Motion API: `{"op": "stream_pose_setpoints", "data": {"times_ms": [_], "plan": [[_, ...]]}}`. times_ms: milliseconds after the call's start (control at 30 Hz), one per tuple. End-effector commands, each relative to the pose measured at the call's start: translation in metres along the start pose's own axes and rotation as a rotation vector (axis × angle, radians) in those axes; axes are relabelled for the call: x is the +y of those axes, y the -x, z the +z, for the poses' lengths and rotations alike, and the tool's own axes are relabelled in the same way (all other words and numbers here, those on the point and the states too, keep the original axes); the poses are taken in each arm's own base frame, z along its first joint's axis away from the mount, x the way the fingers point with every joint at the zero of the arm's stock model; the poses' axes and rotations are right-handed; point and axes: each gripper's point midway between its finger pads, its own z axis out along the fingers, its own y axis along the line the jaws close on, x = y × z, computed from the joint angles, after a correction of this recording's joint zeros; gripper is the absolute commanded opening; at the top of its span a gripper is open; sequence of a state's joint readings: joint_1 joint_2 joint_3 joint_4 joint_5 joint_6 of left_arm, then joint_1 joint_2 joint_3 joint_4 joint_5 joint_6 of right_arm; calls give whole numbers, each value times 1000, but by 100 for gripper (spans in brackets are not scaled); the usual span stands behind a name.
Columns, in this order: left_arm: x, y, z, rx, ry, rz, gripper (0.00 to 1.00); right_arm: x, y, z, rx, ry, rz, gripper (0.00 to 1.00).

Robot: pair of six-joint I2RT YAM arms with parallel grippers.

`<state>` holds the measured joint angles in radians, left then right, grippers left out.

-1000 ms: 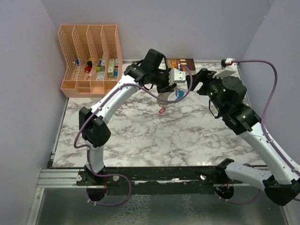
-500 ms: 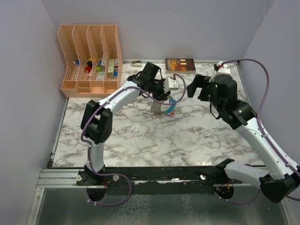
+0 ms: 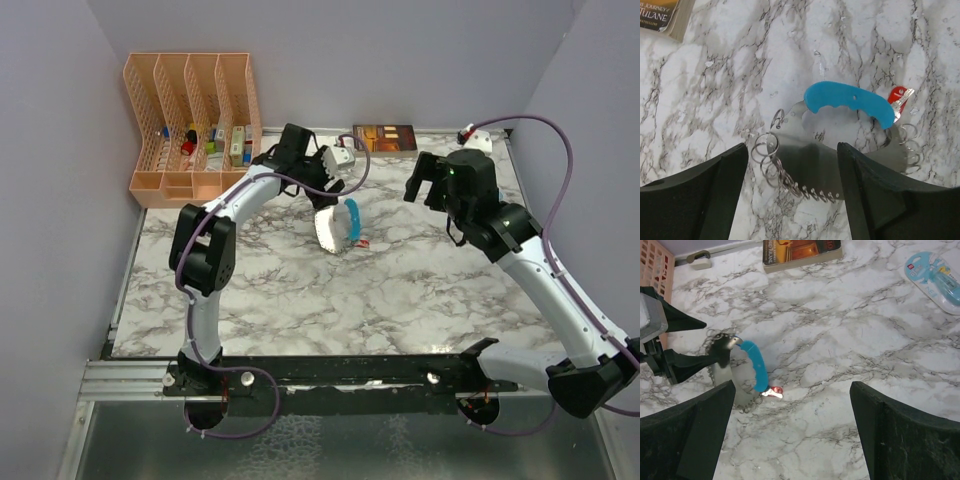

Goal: Put the keys on the keyring

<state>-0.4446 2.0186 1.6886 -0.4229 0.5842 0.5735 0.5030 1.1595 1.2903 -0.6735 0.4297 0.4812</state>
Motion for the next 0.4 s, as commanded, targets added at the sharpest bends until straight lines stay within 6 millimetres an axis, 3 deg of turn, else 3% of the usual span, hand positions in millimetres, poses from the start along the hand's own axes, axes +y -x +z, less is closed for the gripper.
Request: {"op": "stream_pose_setpoints", "data": {"times_ms": [0,367], "plan": [[18,17,-4,-28,63,21,80,-2,11,2,-35,-21,-7,99],[66,18,-42,-26,265,25,84,-5,5,11,-12,-53,-38,99]]}}
